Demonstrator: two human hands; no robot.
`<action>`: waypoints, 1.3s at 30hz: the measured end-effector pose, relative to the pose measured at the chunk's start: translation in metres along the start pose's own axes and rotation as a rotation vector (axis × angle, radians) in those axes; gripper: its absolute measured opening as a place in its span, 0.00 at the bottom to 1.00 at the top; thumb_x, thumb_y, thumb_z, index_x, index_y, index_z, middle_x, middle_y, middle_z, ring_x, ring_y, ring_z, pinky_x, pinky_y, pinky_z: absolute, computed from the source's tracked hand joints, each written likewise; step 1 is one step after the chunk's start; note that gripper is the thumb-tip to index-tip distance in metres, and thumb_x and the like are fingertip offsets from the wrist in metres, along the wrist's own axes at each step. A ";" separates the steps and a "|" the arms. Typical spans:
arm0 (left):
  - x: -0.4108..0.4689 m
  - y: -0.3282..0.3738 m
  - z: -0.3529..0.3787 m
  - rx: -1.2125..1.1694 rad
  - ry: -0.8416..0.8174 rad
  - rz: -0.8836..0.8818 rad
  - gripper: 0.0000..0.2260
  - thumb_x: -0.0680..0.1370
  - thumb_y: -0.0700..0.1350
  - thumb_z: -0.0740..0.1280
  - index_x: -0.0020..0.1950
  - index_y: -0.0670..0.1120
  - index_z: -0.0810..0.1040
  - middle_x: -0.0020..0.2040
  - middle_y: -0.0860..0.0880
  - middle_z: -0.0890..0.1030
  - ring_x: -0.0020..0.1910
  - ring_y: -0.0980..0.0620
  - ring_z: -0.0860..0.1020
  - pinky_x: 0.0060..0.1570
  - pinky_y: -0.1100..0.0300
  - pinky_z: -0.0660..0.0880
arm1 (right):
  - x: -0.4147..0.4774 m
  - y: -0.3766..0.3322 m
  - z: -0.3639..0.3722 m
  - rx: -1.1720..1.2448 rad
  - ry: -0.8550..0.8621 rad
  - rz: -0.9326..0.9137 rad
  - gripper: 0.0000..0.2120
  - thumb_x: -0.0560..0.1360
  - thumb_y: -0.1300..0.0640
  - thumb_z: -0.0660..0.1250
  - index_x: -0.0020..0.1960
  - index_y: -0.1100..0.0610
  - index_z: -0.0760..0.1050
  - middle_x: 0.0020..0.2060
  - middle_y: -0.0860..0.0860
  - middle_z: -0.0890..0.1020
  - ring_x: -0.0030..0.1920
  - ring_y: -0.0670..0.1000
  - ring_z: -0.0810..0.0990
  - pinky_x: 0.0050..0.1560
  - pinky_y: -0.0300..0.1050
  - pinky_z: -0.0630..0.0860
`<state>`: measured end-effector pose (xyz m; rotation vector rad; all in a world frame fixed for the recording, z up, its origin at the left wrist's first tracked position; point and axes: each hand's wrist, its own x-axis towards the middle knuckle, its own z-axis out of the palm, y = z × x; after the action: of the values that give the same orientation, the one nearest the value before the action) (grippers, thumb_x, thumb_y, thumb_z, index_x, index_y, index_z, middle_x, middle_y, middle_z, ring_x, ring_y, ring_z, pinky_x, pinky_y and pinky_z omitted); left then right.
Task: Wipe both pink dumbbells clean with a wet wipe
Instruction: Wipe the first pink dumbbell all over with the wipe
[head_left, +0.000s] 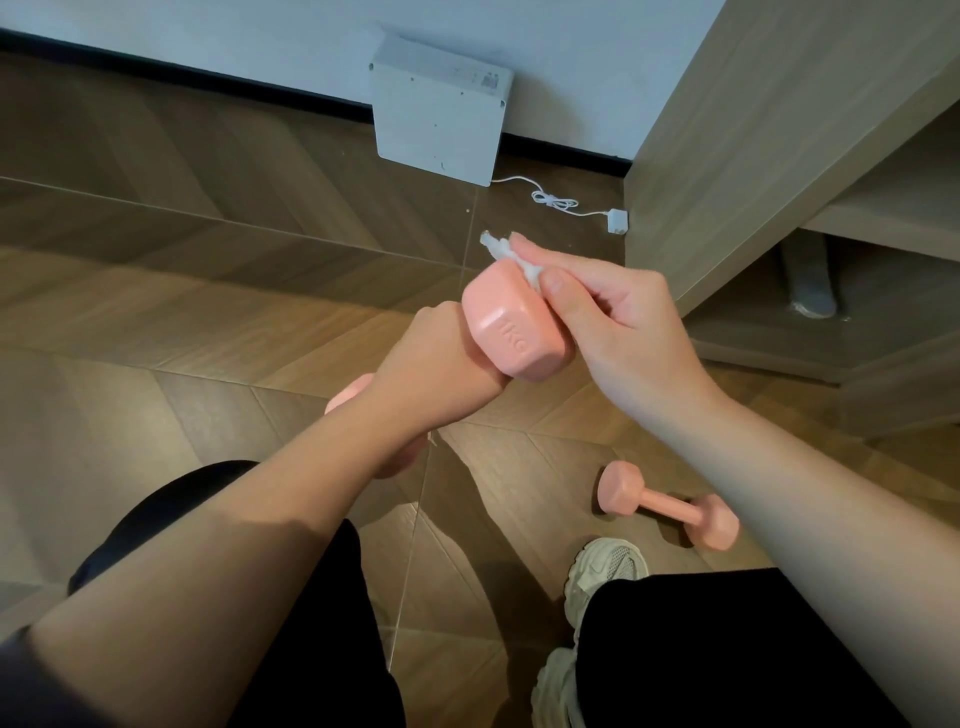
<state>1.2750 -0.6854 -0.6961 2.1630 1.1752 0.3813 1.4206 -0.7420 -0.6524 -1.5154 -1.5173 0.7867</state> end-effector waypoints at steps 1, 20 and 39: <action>0.001 -0.001 0.000 0.008 0.006 -0.002 0.06 0.75 0.42 0.65 0.43 0.40 0.77 0.37 0.43 0.80 0.37 0.42 0.78 0.39 0.51 0.74 | -0.001 -0.002 0.001 0.014 -0.013 -0.025 0.14 0.82 0.59 0.60 0.66 0.57 0.75 0.64 0.47 0.78 0.66 0.40 0.74 0.64 0.36 0.72; -0.003 -0.004 -0.009 -0.527 0.090 -0.115 0.09 0.72 0.42 0.68 0.33 0.49 0.71 0.22 0.57 0.72 0.24 0.60 0.67 0.27 0.64 0.66 | -0.001 0.002 -0.002 0.030 0.070 0.049 0.14 0.82 0.61 0.59 0.65 0.57 0.77 0.61 0.46 0.81 0.61 0.38 0.77 0.63 0.37 0.73; 0.003 0.001 0.001 -0.735 0.034 -0.474 0.08 0.74 0.39 0.66 0.35 0.44 0.73 0.22 0.50 0.67 0.20 0.52 0.63 0.21 0.64 0.60 | -0.008 0.001 0.003 -0.127 -0.010 -0.181 0.15 0.81 0.62 0.60 0.66 0.59 0.75 0.66 0.52 0.77 0.70 0.45 0.72 0.74 0.57 0.63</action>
<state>1.2779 -0.6835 -0.6960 1.2171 1.2647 0.5327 1.4181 -0.7499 -0.6556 -1.4421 -1.7122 0.6028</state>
